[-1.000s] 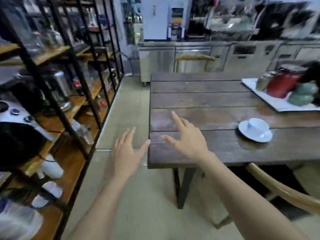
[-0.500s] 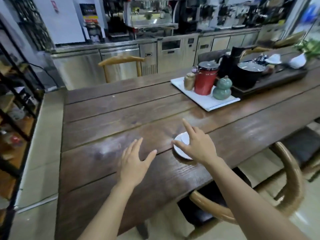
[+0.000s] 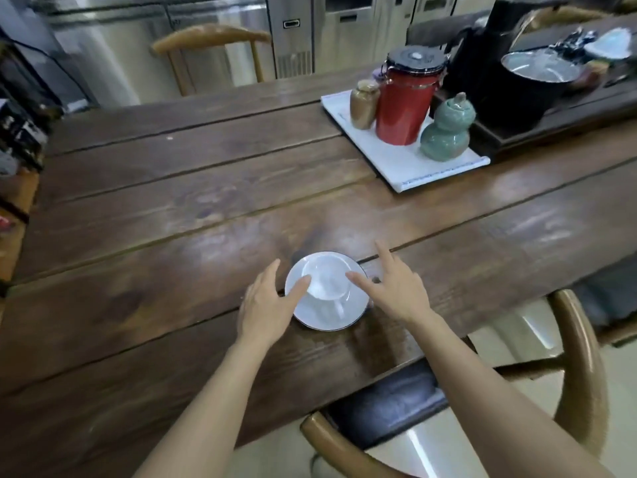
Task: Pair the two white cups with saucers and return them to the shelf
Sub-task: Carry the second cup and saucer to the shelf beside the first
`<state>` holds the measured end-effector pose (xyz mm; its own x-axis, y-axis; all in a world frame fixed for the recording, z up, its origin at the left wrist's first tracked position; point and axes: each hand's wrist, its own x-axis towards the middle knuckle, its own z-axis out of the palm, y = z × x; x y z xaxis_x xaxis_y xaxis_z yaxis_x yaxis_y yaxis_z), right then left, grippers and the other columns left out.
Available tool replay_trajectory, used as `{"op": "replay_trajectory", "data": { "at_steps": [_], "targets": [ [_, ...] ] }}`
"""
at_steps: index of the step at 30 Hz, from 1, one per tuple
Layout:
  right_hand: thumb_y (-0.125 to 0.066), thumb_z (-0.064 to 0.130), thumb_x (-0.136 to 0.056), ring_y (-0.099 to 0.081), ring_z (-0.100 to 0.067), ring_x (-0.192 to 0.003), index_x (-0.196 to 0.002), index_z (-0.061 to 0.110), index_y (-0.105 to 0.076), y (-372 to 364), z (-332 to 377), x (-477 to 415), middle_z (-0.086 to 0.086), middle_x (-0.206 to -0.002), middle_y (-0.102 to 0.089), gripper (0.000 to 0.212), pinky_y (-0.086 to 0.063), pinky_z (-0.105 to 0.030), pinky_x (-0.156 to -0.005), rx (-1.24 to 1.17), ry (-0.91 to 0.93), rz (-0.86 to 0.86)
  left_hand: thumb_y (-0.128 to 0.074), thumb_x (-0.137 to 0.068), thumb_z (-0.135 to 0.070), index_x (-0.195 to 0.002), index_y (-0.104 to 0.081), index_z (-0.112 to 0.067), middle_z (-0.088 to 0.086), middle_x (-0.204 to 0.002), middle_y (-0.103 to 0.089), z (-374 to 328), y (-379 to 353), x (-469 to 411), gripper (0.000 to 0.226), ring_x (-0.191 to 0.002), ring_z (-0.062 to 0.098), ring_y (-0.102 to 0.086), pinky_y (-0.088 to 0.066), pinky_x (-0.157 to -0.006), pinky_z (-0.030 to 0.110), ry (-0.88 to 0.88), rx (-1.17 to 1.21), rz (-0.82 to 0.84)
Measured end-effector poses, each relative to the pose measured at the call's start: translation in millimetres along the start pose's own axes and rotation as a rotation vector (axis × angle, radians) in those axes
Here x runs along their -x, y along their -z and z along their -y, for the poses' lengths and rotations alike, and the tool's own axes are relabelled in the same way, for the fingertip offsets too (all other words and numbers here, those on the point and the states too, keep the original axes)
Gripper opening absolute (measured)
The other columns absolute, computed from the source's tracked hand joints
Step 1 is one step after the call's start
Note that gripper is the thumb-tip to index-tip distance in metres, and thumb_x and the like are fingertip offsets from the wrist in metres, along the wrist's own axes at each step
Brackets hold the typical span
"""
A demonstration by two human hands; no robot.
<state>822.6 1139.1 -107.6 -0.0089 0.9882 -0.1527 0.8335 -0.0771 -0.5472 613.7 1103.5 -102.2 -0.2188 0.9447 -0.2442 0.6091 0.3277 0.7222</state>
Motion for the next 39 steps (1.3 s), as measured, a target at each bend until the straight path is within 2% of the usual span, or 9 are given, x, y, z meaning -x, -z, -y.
{"op": "replay_trajectory", "data": {
  "at_steps": [2,4,7,10,16,22,29,36,39],
  "targets": [
    [-0.044,0.076,-0.073,-0.049,-0.026,-0.121,-0.141,0.021,-0.031,-7.8,-8.9,-3.6,-0.003,-0.132,-0.053,0.088,-0.038,-0.042,-0.092,-0.025,-0.031,0.059,-0.052,-0.079,-0.064,-0.145,-0.026,-0.025,-0.002,-0.153,-0.03,-0.4,-12.3,-4.0,0.081,-0.139,0.021,-0.029,-0.027,-0.109,0.044,0.068,0.101,0.01],
    [-0.043,0.078,-0.069,-0.06,-0.018,-0.092,-0.101,0.032,-0.054,-12.0,-13.2,-4.1,0.011,-0.093,-0.063,0.057,-0.039,-0.026,-0.07,-0.128,-0.057,0.091,-0.054,-0.077,-0.063,-0.146,-0.023,-0.023,0.0,-0.152,-0.033,-1.6,-21.8,-7.3,0.085,-0.136,0.022,-0.034,-0.03,-0.11,0.047,0.161,0.211,0.025],
    [-0.052,0.071,-0.07,-0.05,0.0,-0.057,-0.064,0.033,-0.048,-14.1,-13.2,-6.8,0.016,-0.057,-0.053,0.038,-0.032,-0.019,-0.051,-0.378,-0.107,0.185,-0.062,-0.077,-0.053,-0.133,-0.041,-0.017,0.004,-0.136,-0.05,-2.9,-30.5,-10.3,0.07,-0.116,0.022,-0.054,-0.05,-0.09,0.045,0.294,0.366,0.065],
    [-0.057,0.063,-0.073,-0.057,-0.008,-0.066,-0.081,0.023,-0.063,-18.8,-10.8,-7.8,0.013,-0.07,-0.061,0.041,-0.038,-0.02,-0.056,-0.535,-0.135,0.29,-0.07,-0.077,-0.039,-0.111,-0.056,-0.012,0.007,-0.115,-0.063,-6.6,-29.5,-10.7,0.046,-0.09,0.018,-0.063,-0.054,-0.056,0.032,0.405,0.604,0.078],
    [-0.061,0.045,-0.08,-0.065,-0.015,-0.079,-0.093,0.016,-0.055,-25.6,15.5,0.7,0.0,-0.09,-0.062,0.033,-0.055,-0.031,-0.051,-0.748,-0.186,0.281,-0.077,-0.071,-0.039,-0.106,-0.051,-0.013,0.004,-0.114,-0.057,-0.9,-4.7,3.8,0.051,-0.094,0.02,-0.061,-0.059,-0.056,0.038,0.447,0.765,0.085],
    [-0.059,0.036,-0.085,-0.061,-0.019,-0.085,-0.112,0.012,-0.041,-38.0,83.4,31.8,-0.002,-0.103,-0.051,0.041,-0.051,-0.026,-0.04,-0.89,-0.115,0.327,-0.077,-0.069,-0.041,-0.098,-0.044,-0.021,0.004,-0.117,-0.053,21.8,53.8,47.9,0.048,-0.102,0.026,-0.061,-0.058,-0.056,0.037,0.389,0.862,-0.006],
    [-0.058,0.041,-0.085,-0.055,-0.004,-0.083,-0.106,0.013,-0.044,-81.2,189.1,107.5,0.007,-0.096,-0.05,0.038,-0.046,-0.014,-0.048,-0.791,0.138,0.391,-0.077,-0.068,-0.042,-0.103,-0.046,-0.021,0.005,-0.119,-0.054,88.0,148.7,142.4,0.051,-0.103,0.026,-0.062,-0.057,-0.057,0.037,0.36,0.991,-0.276],
    [-0.063,0.045,-0.077,-0.063,-0.019,-0.093,-0.106,0.014,-0.048,-148.8,303.5,245.8,-0.003,-0.105,-0.059,0.044,-0.057,-0.033,-0.058,-0.786,0.325,0.644,-0.076,-0.069,-0.045,-0.11,-0.05,-0.02,0.004,-0.12,-0.058,188.8,241.2,283.7,0.054,-0.101,0.026,-0.064,-0.056,-0.057,0.035,0.367,1.077,-0.57],
    [-0.063,0.042,-0.078,-0.06,-0.019,-0.082,-0.101,0.007,-0.047,-183.5,347.6,315.6,-0.002,-0.095,-0.055,0.045,-0.051,-0.021,-0.046,-0.778,0.413,0.746,-0.075,-0.068,-0.047,-0.098,-0.047,-0.025,0.001,-0.111,-0.059,232.3,274.2,356.5,0.046,-0.091,0.024,-0.066,-0.055,-0.048,0.029,0.378,1.088,-0.714]
  ]
}}
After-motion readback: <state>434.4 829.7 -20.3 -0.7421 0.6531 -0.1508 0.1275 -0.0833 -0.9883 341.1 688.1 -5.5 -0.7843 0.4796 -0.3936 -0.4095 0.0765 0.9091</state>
